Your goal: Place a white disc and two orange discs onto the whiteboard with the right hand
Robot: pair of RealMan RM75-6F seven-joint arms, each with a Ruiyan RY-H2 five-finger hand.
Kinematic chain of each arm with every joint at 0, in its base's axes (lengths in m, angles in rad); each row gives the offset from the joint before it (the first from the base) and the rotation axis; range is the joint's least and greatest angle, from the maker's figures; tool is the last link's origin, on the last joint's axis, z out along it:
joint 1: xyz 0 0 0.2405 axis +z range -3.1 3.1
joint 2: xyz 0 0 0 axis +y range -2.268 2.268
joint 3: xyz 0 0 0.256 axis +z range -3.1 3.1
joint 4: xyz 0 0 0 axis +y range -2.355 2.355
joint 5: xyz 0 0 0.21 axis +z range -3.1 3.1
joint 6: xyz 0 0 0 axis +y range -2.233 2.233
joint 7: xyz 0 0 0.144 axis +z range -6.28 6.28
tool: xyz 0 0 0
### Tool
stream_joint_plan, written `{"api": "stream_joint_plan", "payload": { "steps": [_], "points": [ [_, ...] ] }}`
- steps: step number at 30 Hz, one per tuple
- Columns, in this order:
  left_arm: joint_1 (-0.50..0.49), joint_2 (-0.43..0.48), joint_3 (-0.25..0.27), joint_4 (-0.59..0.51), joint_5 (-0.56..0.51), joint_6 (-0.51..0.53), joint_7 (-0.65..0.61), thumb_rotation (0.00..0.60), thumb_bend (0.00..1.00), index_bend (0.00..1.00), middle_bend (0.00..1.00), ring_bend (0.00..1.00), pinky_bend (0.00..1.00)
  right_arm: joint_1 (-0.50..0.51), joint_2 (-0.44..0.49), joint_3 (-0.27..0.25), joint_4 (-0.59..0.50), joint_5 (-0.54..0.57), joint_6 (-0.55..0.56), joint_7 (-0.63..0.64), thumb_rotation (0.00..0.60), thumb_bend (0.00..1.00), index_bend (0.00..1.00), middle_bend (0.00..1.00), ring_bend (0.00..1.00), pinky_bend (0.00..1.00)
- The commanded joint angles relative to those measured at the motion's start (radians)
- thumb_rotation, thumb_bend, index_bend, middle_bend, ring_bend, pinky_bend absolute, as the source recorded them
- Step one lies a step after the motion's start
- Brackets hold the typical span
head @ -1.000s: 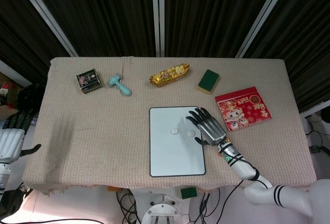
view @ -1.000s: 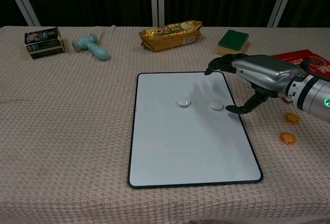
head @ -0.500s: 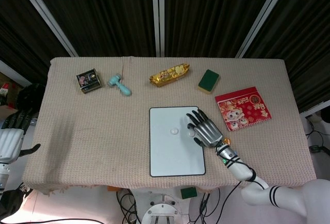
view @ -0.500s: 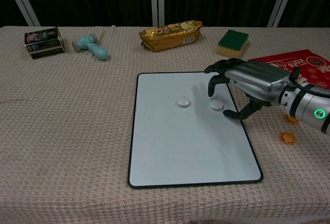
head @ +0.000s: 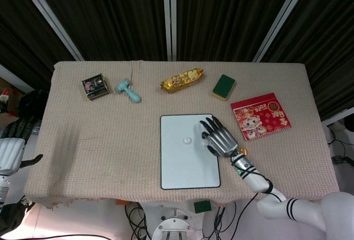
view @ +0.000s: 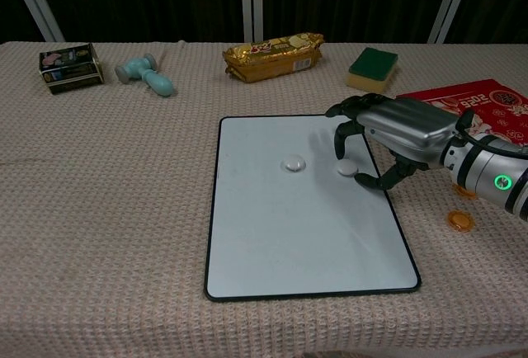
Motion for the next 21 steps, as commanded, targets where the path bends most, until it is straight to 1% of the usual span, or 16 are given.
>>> {"api": "stream_joint_plan", "payload": {
  "steps": [1,6,8,21],
  "points": [
    [0.0,-0.001,0.0,0.001,0.0,-0.001,-0.002,0.6,0.13,0.11,0.04,0.0,0.1,0.0,-0.003,0.0,0.004,0.002,-0.003,-0.002,0.6,0.36,0.44,0.04,0.0,0.0],
    [0.001,-0.004,0.0,0.005,0.001,0.001,-0.006,0.6,0.13,0.11,0.04,0.0,0.1,-0.002,-0.01,0.002,0.008,-0.001,0.005,0.003,0.6,0.36,0.51,0.05,0.0,0.0],
    [0.001,-0.004,0.0,0.006,0.002,0.003,-0.007,0.6,0.13,0.11,0.04,0.0,0.1,-0.001,-0.012,0.003,0.01,-0.005,0.009,0.01,0.6,0.37,0.53,0.05,0.0,0.0],
    [0.002,-0.003,0.0,0.005,0.004,0.006,-0.008,0.6,0.13,0.11,0.04,0.0,0.1,0.023,-0.057,0.026,0.049,-0.004,-0.002,0.029,0.6,0.37,0.53,0.06,0.0,0.0]
  ]
}}
